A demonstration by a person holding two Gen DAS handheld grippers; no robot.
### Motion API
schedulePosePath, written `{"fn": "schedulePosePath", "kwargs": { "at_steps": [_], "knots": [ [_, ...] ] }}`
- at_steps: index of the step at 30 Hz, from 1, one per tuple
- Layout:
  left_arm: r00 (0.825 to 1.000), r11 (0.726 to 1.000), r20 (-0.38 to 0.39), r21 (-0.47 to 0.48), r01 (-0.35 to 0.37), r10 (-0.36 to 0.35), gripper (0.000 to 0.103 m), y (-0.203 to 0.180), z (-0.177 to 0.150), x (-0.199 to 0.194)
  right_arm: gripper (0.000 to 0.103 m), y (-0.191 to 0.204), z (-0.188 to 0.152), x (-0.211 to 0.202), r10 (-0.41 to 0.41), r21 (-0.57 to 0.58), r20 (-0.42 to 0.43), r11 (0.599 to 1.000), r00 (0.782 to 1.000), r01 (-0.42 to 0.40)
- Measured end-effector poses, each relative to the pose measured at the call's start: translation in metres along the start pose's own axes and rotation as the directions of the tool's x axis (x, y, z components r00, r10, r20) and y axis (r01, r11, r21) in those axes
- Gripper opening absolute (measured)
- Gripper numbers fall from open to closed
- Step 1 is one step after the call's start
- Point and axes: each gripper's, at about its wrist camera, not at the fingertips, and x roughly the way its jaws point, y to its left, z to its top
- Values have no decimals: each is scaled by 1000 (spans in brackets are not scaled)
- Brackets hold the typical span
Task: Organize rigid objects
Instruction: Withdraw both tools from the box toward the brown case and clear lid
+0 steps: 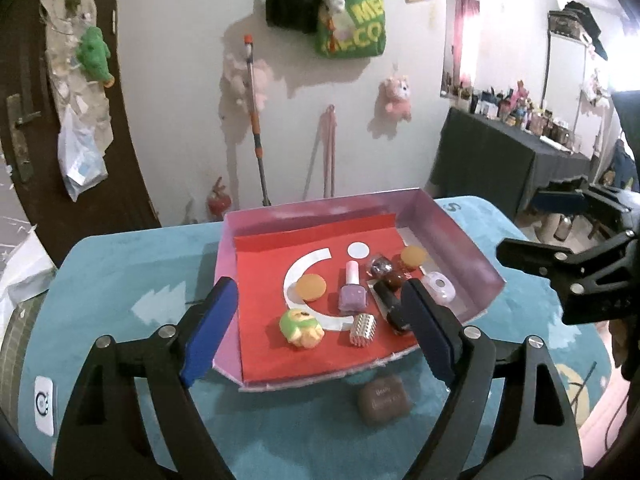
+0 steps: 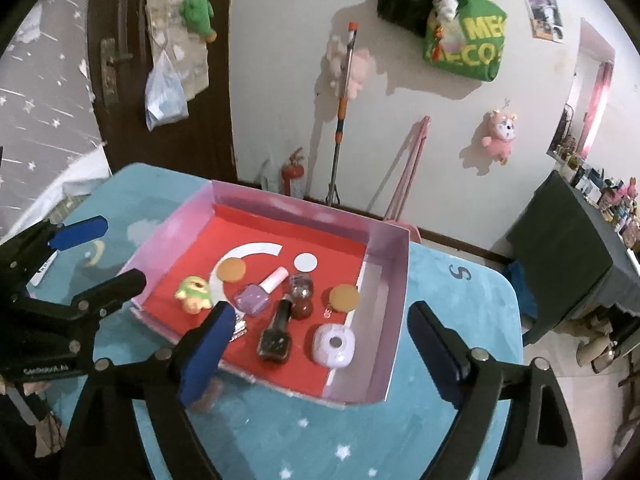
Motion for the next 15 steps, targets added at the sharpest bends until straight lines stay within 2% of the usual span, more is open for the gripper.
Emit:
{"fn": "schedulePosePath", "kwargs": {
  "at_steps": [5, 9, 12, 15],
  "knots": [
    [999, 1000, 53, -12, 4, -3, 89, -2, -21, -31, 99, 3, -32, -31, 33, 51, 62, 998, 998, -36],
    [997, 999, 75, -26, 29, -27, 91, -10, -43, -46, 101, 3, -59, -43, 71, 102, 75, 992, 995, -78],
    [997, 998, 66, -33, 50, -48, 91, -15, -59, -46, 102, 10, -81, -45, 30, 104, 83, 994, 996, -39],
    [997, 998, 49, -35, 53, -52, 91, -20, -75, -43, 103, 16, -99, -41, 23, 102, 75, 994, 997, -31]
  ]
}}
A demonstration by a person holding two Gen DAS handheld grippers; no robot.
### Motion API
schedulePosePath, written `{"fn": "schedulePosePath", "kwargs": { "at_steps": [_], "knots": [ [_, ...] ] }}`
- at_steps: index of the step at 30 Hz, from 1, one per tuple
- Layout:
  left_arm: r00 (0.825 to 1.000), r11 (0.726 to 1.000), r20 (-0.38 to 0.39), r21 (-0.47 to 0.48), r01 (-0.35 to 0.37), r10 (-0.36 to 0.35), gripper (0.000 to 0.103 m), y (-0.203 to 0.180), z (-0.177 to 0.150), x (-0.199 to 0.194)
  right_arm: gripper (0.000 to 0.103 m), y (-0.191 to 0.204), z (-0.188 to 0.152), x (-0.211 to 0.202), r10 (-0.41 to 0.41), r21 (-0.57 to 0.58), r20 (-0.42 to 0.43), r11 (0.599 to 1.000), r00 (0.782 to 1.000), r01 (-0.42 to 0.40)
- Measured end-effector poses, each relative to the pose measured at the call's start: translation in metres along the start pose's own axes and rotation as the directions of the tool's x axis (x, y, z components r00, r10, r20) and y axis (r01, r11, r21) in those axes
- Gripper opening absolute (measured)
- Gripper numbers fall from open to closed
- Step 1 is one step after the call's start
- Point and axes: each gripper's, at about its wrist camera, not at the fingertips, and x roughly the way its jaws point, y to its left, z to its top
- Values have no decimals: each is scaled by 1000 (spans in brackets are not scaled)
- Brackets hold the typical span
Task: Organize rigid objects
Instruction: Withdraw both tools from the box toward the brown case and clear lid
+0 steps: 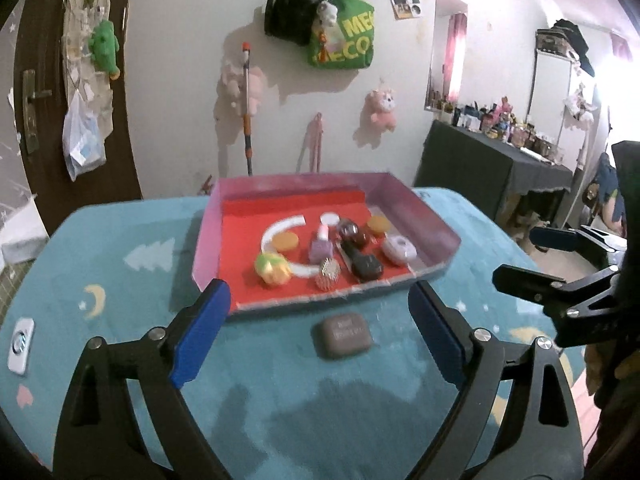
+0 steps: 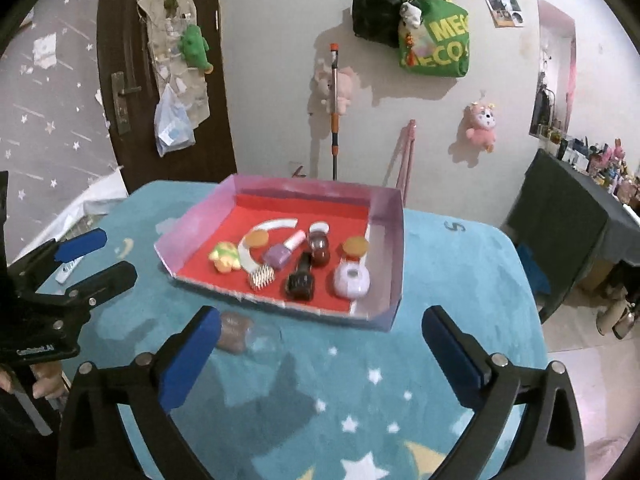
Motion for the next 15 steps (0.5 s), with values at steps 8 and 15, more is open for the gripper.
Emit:
{"fn": "schedulePosePath", "kwargs": {
  "at_steps": [8, 15],
  "knots": [
    [996, 1000, -88, -20, 8, -10, 91, -2, -43, 21, 103, 1, -43, 31, -2, 28, -48, 1000, 999, 3],
    [985, 998, -174, -56, -2, -7, 91, 2, -68, 47, 103, -3, -67, 56, -10, 72, -84, 997, 996, 16]
  ]
}}
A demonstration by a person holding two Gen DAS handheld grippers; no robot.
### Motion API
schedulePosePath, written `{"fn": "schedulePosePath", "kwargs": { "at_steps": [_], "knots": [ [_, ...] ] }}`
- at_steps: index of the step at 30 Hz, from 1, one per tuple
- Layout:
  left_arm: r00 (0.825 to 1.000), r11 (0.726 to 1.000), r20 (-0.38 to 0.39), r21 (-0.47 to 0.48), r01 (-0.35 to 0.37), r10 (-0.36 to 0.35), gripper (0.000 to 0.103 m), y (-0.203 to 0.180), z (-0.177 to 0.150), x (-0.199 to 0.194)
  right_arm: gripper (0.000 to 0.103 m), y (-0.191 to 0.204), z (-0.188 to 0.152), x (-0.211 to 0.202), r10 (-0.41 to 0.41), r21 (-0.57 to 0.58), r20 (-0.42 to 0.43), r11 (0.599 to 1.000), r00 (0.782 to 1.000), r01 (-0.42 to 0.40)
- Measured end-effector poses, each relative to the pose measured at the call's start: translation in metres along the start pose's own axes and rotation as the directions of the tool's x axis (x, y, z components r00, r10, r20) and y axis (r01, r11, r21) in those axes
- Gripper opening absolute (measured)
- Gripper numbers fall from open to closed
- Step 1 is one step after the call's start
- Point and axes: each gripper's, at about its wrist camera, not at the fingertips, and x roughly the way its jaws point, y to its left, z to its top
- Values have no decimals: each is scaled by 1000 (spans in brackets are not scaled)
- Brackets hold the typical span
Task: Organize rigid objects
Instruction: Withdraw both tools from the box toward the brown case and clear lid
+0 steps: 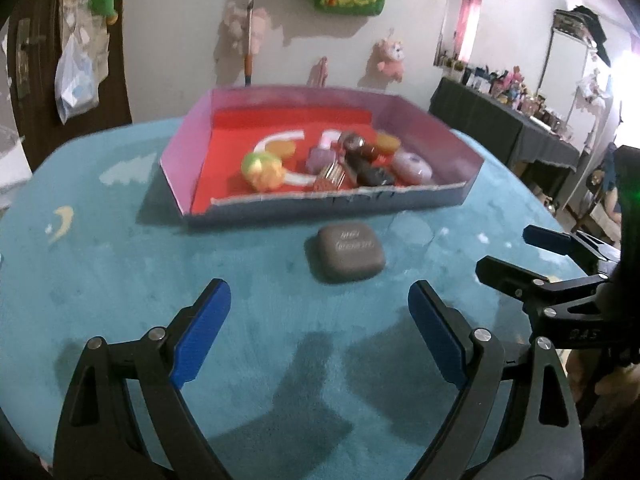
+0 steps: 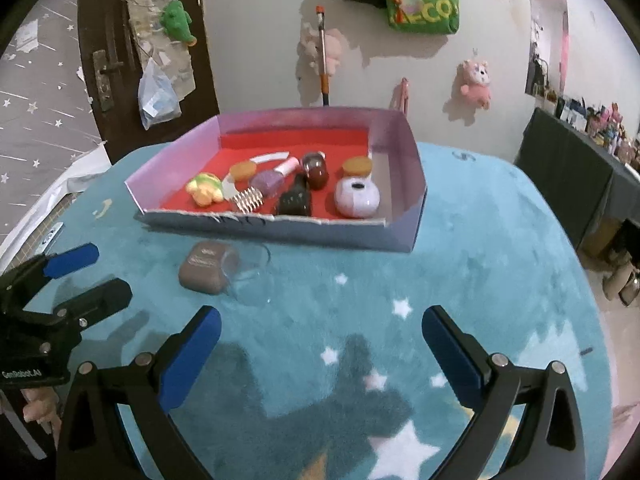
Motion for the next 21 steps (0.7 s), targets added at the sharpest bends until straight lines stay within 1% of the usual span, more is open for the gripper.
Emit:
{"fn": "schedulePosePath", "kwargs": {
  "at_steps": [2, 6, 11, 16, 21],
  "knots": [
    [1000, 1000, -16, -6, -9, 9, 91, 1, -4, 6, 103, 0, -5, 6, -23, -4, -4, 1000, 1000, 23],
    [999, 1000, -40, -20, -17, 17, 91, 3, -10, 14, 103, -2, -12, 13, -39, 10, -17, 999, 999, 40],
    [998, 999, -64, -30, -25, 23, 91, 8, -12, 22, 103, -3, -11, 15, -46, 10, -24, 999, 999, 46],
    [997, 999, -75, -45, -27, 24, 91, 11, -11, 25, 103, -1, -11, 17, -42, 6, -29, 999, 999, 42],
    [996, 998, -88, -57, -24, 19, 91, 14, -10, 27, 103, -8, -12, 18, -23, 42, -40, 999, 999, 25]
  ]
}}
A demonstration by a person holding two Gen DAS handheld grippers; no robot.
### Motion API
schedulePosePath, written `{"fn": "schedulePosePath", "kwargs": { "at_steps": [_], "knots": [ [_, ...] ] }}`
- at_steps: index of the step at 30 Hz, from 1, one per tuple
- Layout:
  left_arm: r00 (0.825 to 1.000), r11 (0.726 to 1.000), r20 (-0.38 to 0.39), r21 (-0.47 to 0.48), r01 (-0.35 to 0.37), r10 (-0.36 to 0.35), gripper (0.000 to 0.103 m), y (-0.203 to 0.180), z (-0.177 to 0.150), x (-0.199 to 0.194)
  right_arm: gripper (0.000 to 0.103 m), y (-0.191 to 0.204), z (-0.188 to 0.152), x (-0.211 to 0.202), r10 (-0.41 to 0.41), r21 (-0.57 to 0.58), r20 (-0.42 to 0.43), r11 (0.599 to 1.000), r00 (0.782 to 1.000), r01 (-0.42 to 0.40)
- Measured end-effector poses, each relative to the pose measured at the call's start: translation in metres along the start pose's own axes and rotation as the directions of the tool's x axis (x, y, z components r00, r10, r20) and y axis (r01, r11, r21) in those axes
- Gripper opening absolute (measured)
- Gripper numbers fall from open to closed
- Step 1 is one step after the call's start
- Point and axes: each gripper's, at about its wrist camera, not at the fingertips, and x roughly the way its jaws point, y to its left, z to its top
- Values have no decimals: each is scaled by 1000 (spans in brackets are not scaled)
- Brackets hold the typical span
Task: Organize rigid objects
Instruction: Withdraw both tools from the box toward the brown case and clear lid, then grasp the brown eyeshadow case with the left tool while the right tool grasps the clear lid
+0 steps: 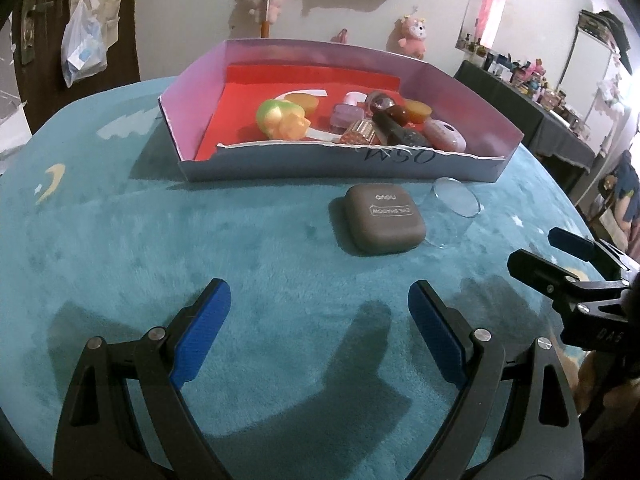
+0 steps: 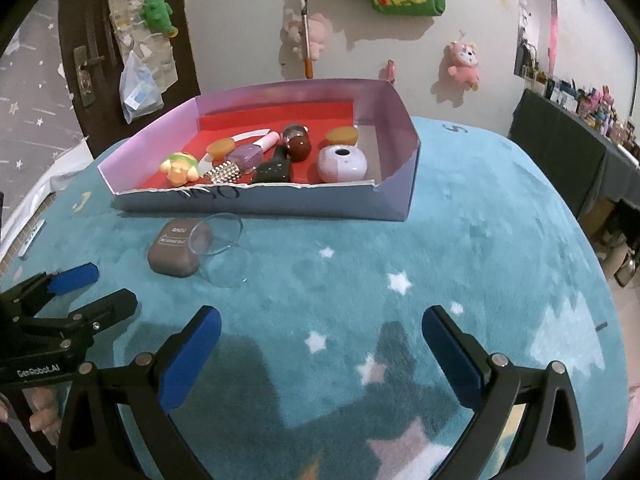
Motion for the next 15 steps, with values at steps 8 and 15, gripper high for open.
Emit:
{"fn": "schedulePosePath", "kwargs": {
  "at_steps": [8, 15],
  "knots": [
    [1000, 1000, -8, -1, -3, 3, 91, 1, 1, 1, 103, 1, 0, 2, -2, -9, -10, 1000, 1000, 2],
    [999, 1000, -34, 13, 6, -6, 91, -5, 17, 7, 103, -4, 1, 6, 29, 21, -32, 999, 999, -28]
  ]
}}
